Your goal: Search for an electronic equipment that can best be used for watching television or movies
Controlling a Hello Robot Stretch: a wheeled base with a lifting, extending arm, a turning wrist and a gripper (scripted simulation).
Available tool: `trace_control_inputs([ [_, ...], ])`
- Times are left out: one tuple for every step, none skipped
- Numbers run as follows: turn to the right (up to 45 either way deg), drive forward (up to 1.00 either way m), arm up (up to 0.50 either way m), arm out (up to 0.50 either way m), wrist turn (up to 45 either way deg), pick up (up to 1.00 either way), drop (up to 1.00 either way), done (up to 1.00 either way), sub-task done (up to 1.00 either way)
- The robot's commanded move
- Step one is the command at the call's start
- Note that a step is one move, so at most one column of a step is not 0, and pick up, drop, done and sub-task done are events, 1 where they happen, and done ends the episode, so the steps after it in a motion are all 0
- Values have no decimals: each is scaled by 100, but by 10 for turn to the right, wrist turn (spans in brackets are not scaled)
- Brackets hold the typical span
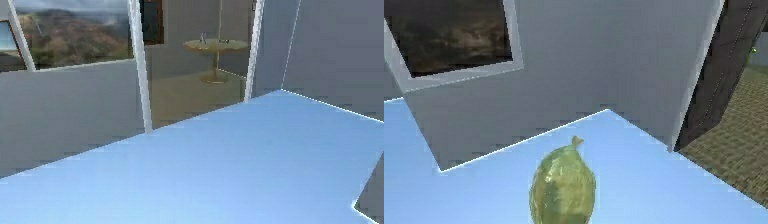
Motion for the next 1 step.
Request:
trace_control_inputs([
  [0, 100, 0, 0, 0, 0, 0, 0, 0],
])
